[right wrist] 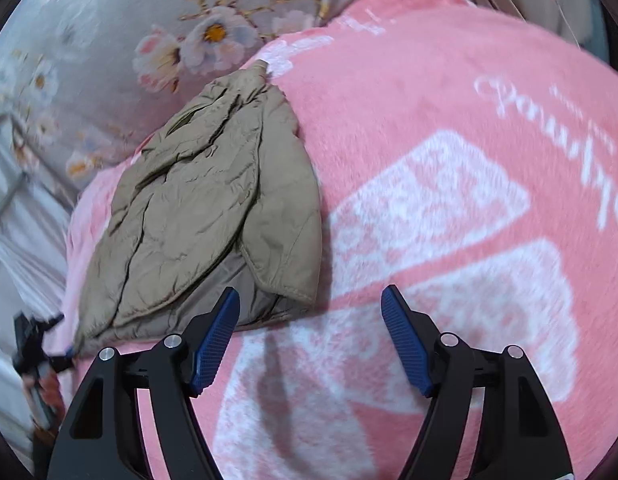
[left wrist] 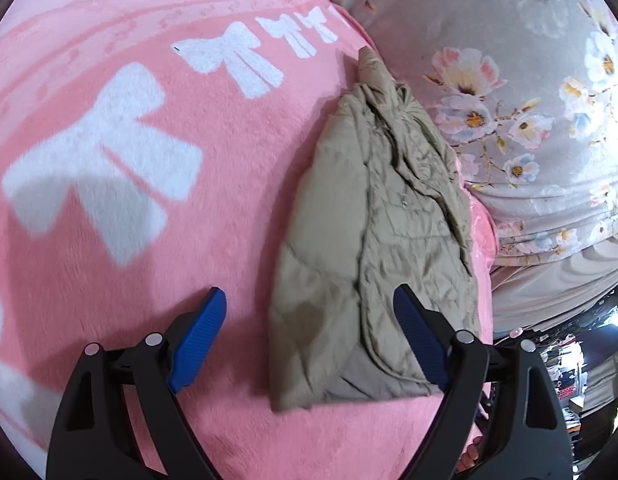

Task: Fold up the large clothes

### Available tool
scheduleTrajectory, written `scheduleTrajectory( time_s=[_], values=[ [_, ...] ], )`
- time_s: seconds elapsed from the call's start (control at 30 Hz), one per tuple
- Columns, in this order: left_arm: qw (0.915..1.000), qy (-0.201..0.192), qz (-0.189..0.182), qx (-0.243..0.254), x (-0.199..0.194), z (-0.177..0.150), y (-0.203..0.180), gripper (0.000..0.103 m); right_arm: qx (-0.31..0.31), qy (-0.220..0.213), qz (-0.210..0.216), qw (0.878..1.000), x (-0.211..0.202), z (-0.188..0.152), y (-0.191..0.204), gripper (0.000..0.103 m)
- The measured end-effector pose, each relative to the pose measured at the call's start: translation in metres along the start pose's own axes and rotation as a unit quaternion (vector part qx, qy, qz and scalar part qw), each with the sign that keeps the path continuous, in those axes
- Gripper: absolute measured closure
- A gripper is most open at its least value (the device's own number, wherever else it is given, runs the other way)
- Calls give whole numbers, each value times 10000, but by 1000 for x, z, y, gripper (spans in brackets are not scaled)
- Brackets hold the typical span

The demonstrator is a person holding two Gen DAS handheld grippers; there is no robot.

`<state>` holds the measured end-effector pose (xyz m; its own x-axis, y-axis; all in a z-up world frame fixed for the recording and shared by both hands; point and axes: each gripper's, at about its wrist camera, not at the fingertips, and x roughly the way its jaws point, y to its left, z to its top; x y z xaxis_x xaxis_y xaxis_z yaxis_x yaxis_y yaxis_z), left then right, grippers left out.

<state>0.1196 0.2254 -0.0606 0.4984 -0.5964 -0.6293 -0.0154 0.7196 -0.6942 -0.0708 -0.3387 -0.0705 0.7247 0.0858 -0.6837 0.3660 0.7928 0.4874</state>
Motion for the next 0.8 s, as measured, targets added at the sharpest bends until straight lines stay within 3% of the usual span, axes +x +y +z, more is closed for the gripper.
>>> scheduleTrajectory(
  time_s=[0.1, 0.2, 0.23, 0.27, 0.3, 0.33, 0.37, 0.4, 0.6, 0.8],
  values=[
    [9995, 68, -265, -165, 9, -7, -8, 22, 597, -160, 268, 9977, 7, 0, -2, 28],
    [10000, 18, -44, 28, 18, -17, -21, 32, 793, -245, 366, 9959, 16, 3, 4, 28],
    [9999, -19, 50, 112, 20, -20, -25, 38, 818, -267, 346, 9957, 19, 7, 8, 32],
    [9998, -55, 143, 151, 20, -21, -26, 43, 839, -277, 329, 9955, 23, 6, 12, 44],
    [9995, -97, 248, 181, 20, -22, -29, 53, 845, -226, 342, 9956, 27, 7, 14, 53],
    [9992, -146, 306, 214, 19, -23, -32, 71, 881, -135, 268, 9957, 32, 7, 16, 71],
    [9985, -203, 435, 254, 17, -24, -35, 81, 907, -103, 245, 9955, 35, 7, 17, 89],
    [9979, -250, 510, 325, 14, -25, -37, 89, 926, -107, 278, 9953, 34, 8, 16, 94],
    [9963, -591, 270, 571, -32, -34, -52, 98, 504, -596, 671, 9947, -20, 6, 34, 100],
    [9916, -945, -247, 845, -134, -67, -65, 99, -488, -1500, 955, 9828, -144, -23, 59, 100]
  ],
)
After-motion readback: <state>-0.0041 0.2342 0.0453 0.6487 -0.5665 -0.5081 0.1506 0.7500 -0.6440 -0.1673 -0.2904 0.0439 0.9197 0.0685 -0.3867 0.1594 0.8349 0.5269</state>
